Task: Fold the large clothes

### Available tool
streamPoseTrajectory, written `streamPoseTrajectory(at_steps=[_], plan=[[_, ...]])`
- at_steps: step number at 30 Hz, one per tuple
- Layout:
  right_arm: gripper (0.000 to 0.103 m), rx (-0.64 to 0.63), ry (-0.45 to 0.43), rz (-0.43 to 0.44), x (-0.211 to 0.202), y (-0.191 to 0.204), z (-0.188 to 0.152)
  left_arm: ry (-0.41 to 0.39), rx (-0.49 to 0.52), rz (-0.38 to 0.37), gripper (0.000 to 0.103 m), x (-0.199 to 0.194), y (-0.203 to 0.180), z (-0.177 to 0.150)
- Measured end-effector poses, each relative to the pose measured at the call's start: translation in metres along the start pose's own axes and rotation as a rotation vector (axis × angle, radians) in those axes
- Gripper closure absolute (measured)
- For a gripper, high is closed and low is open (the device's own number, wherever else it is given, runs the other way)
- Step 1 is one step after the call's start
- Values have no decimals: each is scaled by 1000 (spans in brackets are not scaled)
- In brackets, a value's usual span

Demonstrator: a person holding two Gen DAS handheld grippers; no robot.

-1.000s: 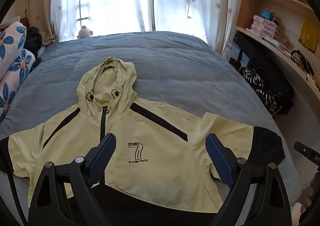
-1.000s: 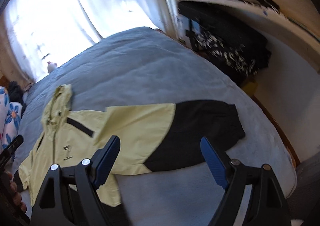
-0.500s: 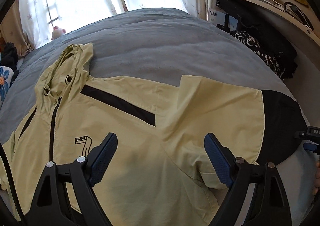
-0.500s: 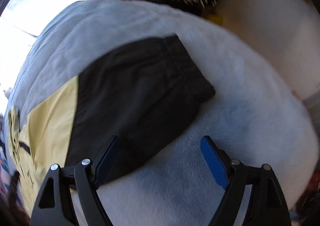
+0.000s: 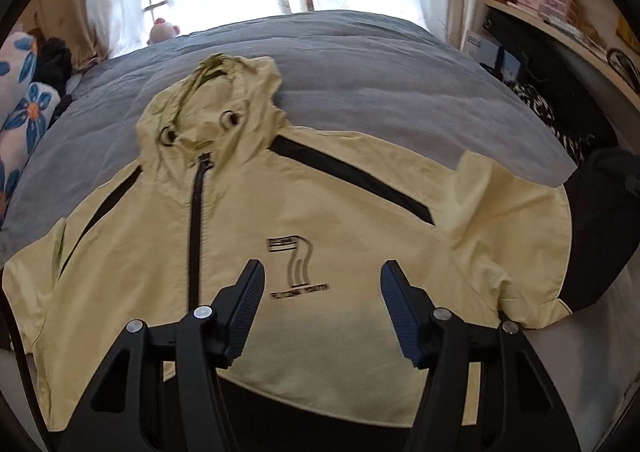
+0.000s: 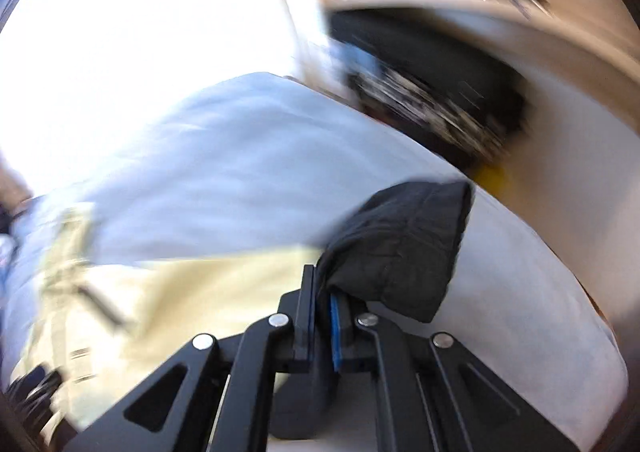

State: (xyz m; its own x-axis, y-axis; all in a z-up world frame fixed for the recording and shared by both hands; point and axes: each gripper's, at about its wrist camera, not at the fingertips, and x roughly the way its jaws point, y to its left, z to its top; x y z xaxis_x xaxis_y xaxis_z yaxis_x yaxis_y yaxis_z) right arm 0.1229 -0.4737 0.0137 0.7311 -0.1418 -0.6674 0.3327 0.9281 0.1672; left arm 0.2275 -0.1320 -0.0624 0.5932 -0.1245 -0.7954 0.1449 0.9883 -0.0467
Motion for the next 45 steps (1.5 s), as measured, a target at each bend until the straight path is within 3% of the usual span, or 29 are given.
streamPoseTrajectory(at_steps=[2,5,9,11,12,13,18,27,29,34,39,43,45], plan=[[98,-106,-9,146,-19,66,-7,-13,-35,9,43,-13,31,-1],[97,-249,21,281,-29,149,-34,-30,-79,4,43,-33,78,-8],[94,-391,111,350,-17,226,-88,-3,-118,-17,43,-38,123,-24],[80,-430,201,339,2,248,-120,20,-128,-24,43,-32,136,-33],[66,-445,256,321,12,257,-140,46,-131,-47,43,-28,142,-37],[59,-453,278,313,16,261,-154,66,-139,-67,43,-24,146,-41],[52,-432,330,322,10,257,-189,95,-146,-180,43,-15,142,-50],[52,-335,245,247,-23,210,-190,182,-94,-304,43,6,102,-59],[52,-313,236,226,-26,202,-187,201,-104,-312,43,13,97,-64],[52,-272,276,27,-15,182,-181,238,-96,-320,43,24,82,-76],[52,-101,311,29,-11,145,-176,247,-67,-317,43,29,65,-82],[52,-42,331,2,-9,125,-176,233,-46,-313,43,29,56,-79],[52,-18,332,7,-9,118,-177,225,-35,-311,50,28,54,-78]])
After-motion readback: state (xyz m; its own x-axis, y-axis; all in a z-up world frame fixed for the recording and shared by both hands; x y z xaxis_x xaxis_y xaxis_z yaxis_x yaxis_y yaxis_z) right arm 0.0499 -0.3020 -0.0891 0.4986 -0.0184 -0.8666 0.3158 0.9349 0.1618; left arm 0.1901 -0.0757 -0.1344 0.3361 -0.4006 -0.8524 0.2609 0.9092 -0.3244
